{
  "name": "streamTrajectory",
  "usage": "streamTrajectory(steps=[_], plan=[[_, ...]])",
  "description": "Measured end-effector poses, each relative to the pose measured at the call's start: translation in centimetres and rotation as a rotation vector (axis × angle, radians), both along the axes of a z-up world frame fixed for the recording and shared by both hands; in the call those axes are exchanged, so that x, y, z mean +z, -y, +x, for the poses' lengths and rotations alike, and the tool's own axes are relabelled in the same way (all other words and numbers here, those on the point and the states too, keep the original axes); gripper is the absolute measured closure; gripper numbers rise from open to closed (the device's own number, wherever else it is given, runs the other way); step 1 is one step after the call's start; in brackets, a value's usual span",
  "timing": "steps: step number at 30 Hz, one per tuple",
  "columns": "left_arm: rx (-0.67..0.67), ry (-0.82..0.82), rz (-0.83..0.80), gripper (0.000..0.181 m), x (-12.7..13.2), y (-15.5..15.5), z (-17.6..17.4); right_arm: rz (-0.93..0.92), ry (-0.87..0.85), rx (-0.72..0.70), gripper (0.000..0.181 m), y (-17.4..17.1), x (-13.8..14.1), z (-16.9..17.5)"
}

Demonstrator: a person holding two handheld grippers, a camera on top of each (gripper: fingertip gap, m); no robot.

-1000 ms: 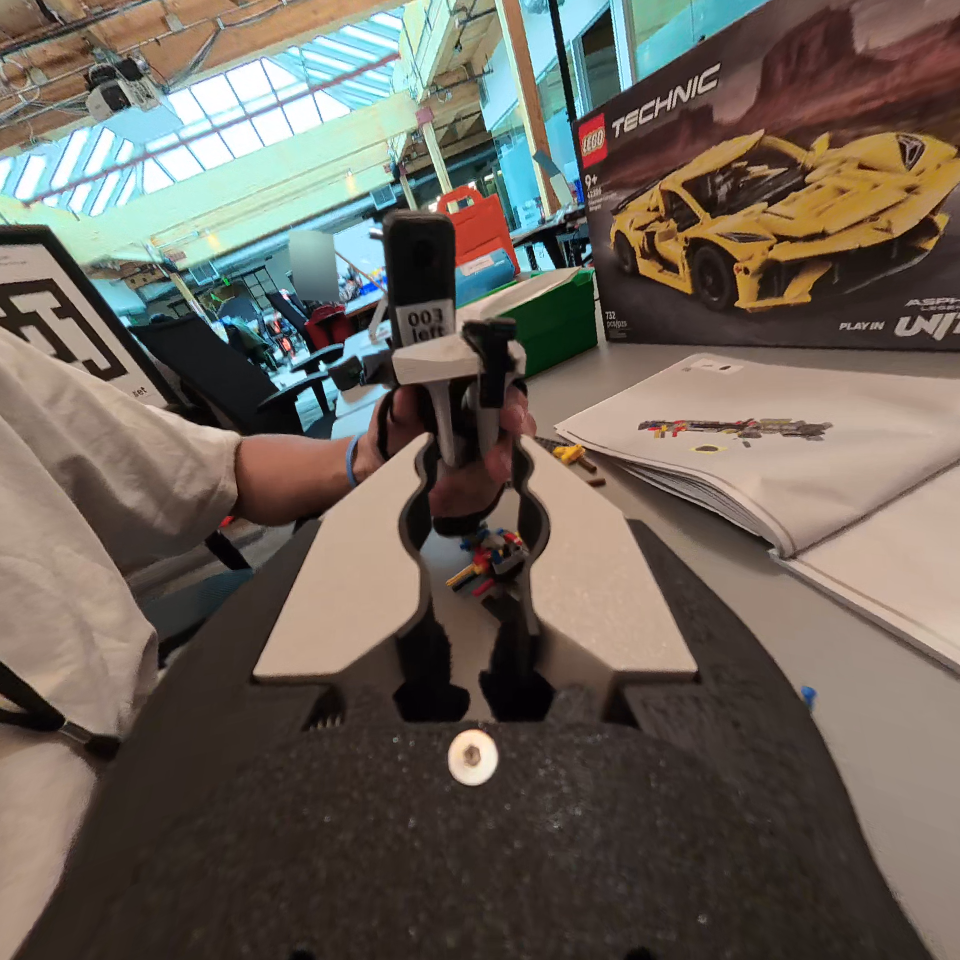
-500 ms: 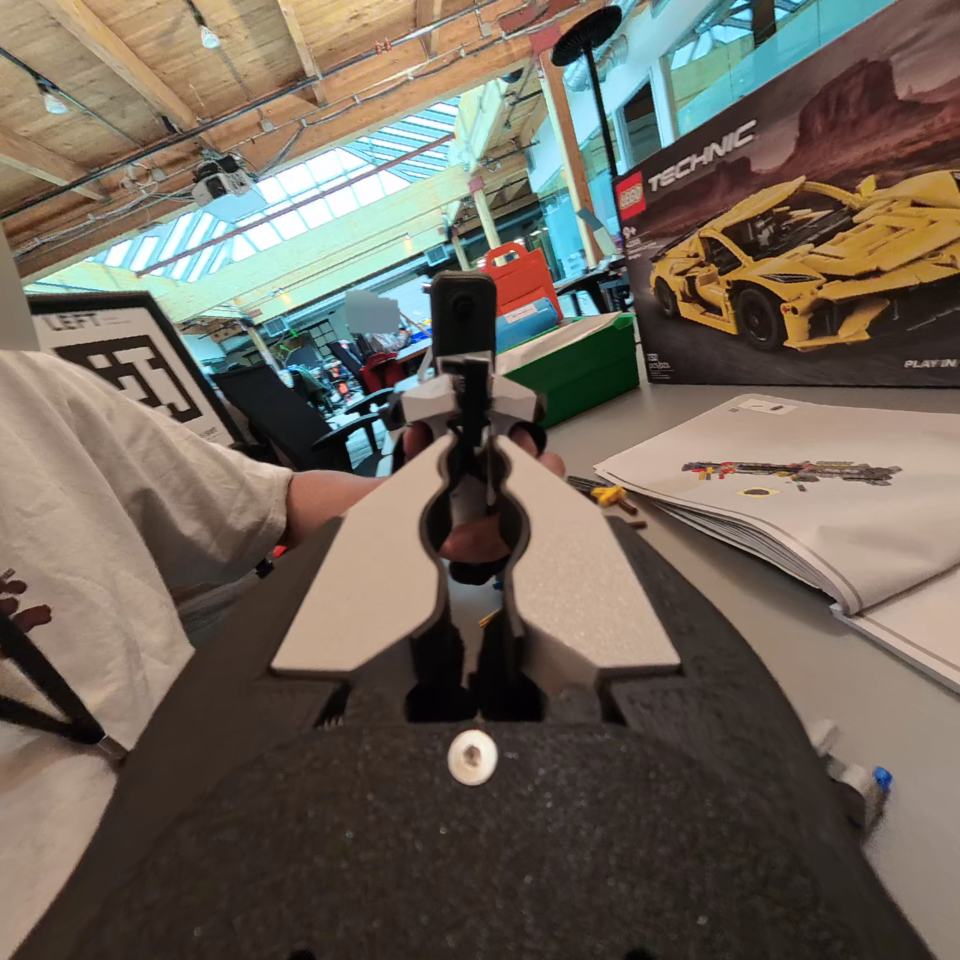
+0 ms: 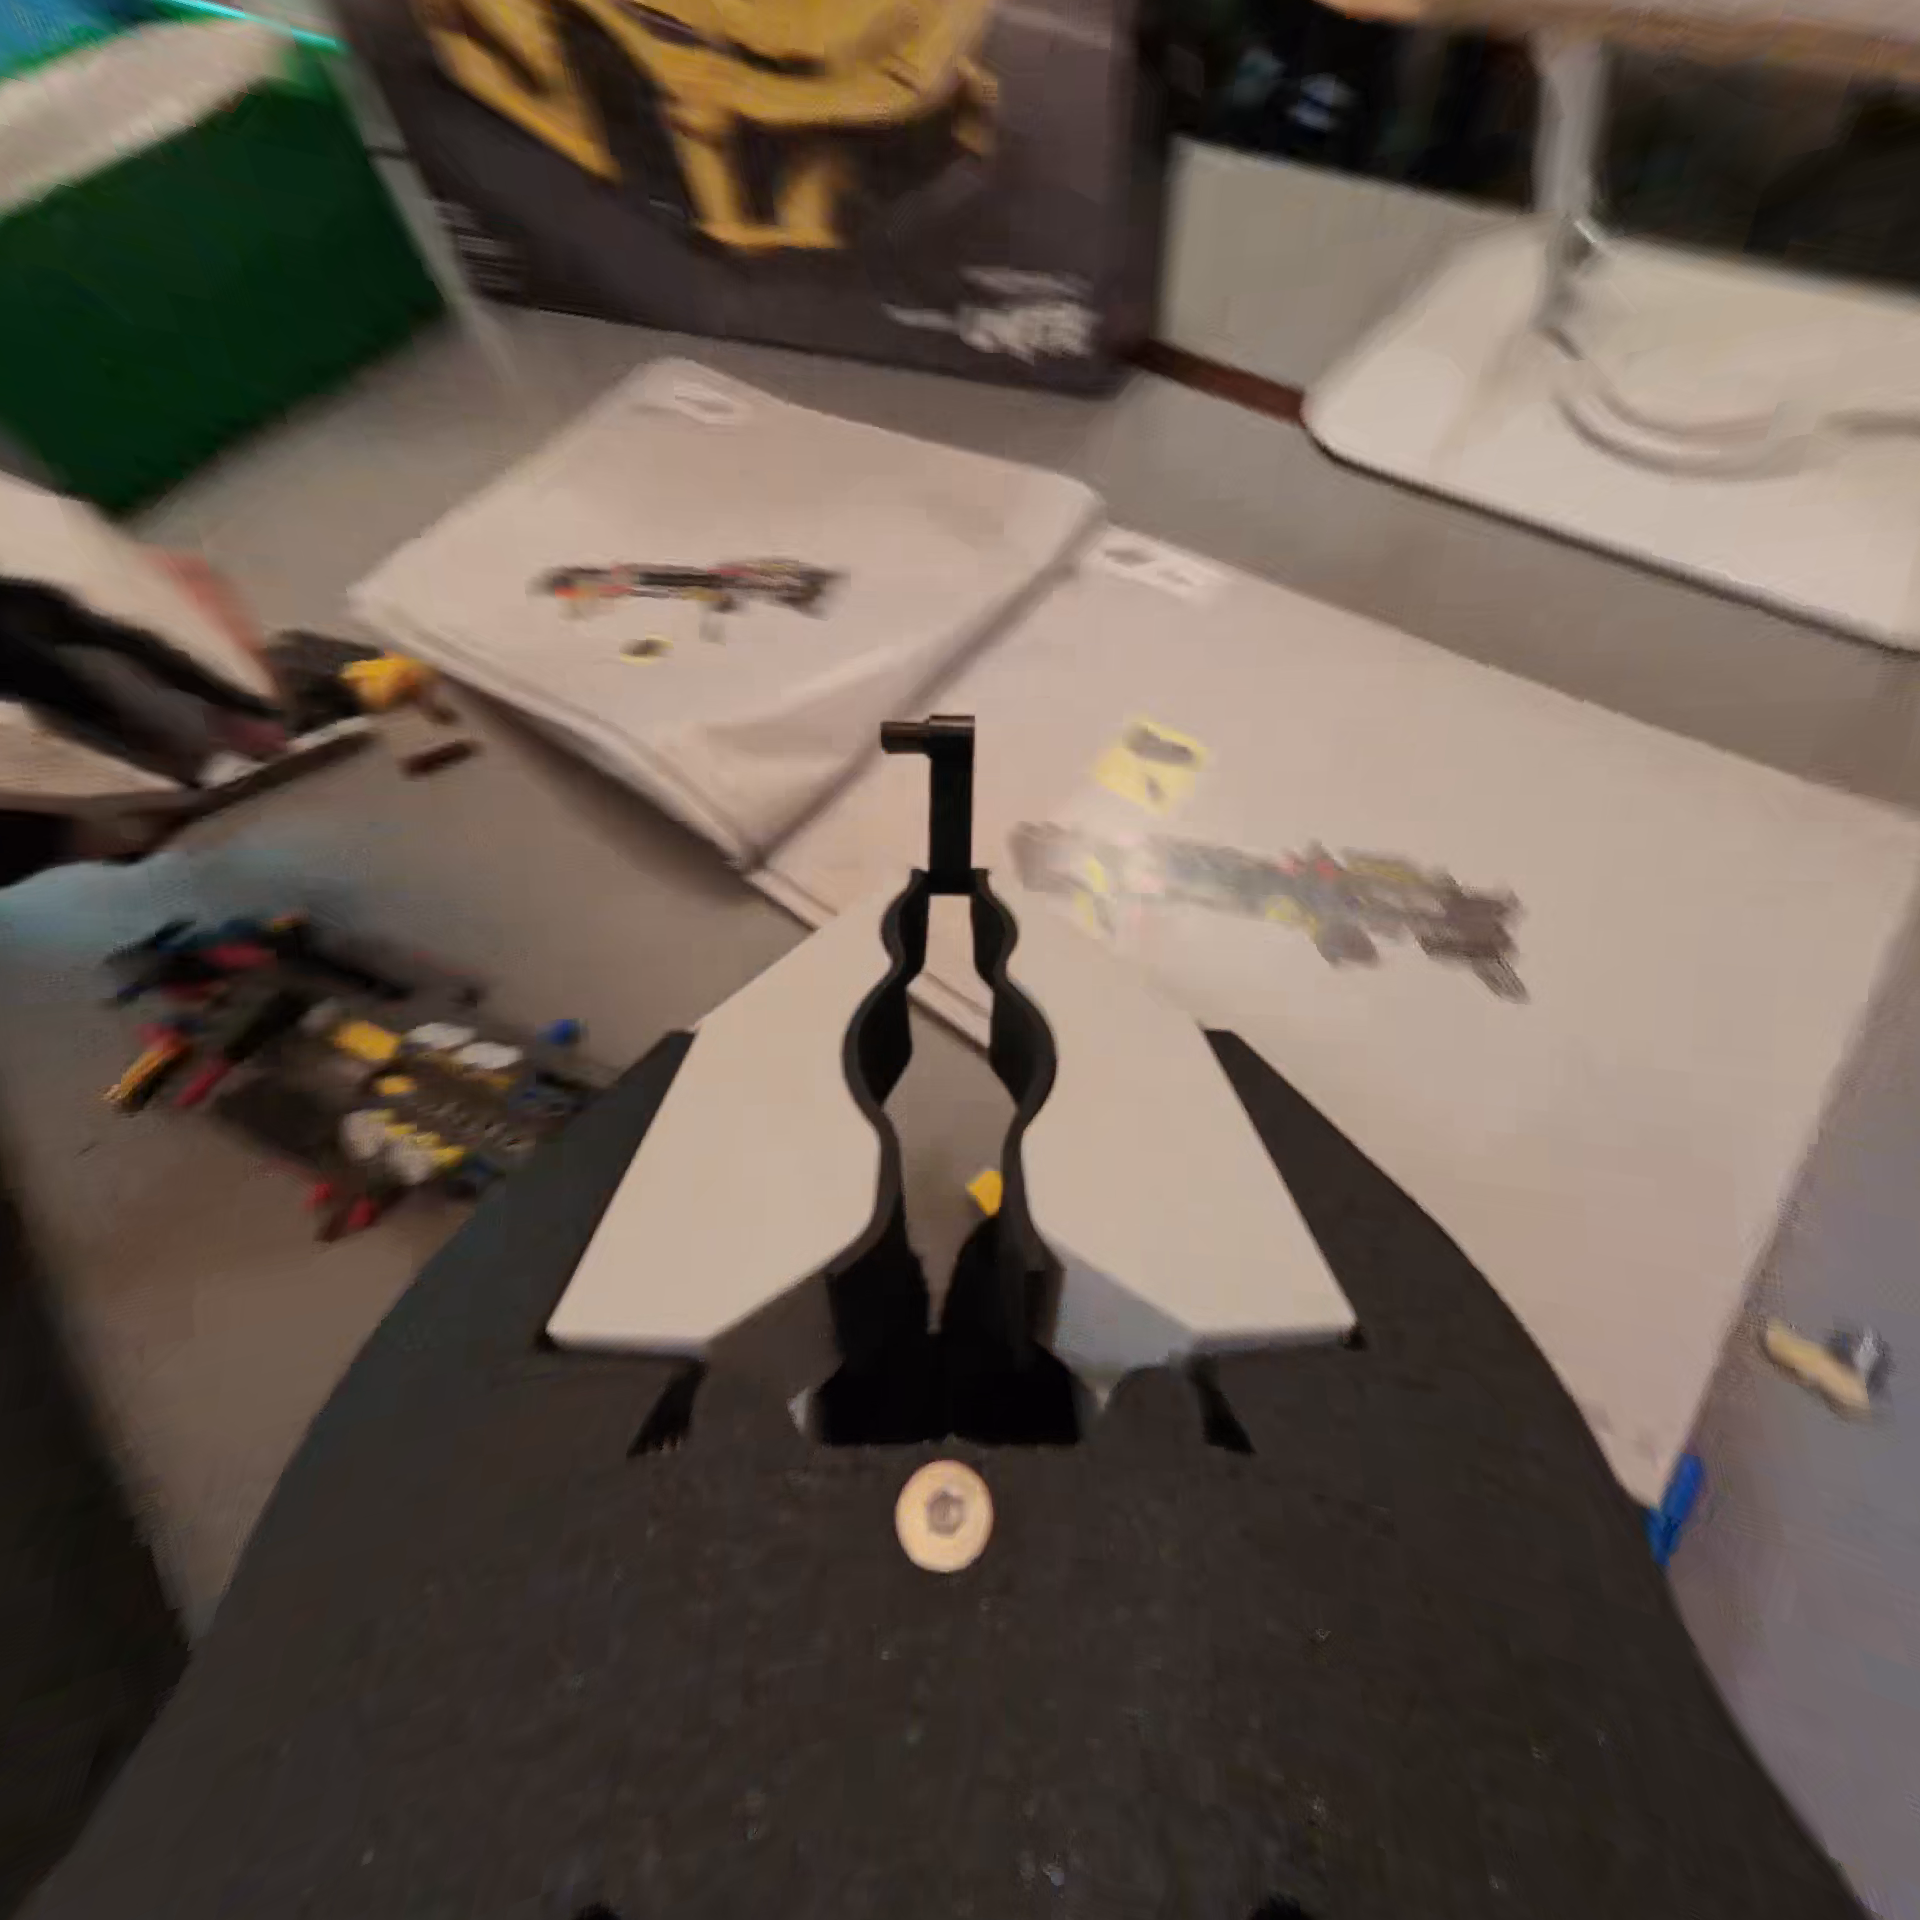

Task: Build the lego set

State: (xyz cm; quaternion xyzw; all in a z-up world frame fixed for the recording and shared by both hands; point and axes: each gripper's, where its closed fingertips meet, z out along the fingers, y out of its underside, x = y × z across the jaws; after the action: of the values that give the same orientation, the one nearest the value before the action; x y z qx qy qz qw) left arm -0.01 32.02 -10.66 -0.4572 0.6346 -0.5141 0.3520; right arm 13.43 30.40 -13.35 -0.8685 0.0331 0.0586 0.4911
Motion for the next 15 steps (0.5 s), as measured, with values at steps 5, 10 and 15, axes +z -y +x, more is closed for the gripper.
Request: streamTrajectory(steps=[5,10,15], plan=[[0.192,-0.096,0.076,0.165,-1.7,-3.9,0.6,-0.175,-0.004,-0.091,0.174,1.0,-5.4,0.5],[0.277,-0.215,-0.115,0.16,-2.4,-5.9,1.1,-0.079,-0.017,-0.086,0.174,-0.1,-3.5,-0.1],[0.294,-0.28,-0.122,0.163,-3.9,-7.5,0.9,-0.071,-0.1,0.023,0.174,-1.9,-3.3,-2.7]])
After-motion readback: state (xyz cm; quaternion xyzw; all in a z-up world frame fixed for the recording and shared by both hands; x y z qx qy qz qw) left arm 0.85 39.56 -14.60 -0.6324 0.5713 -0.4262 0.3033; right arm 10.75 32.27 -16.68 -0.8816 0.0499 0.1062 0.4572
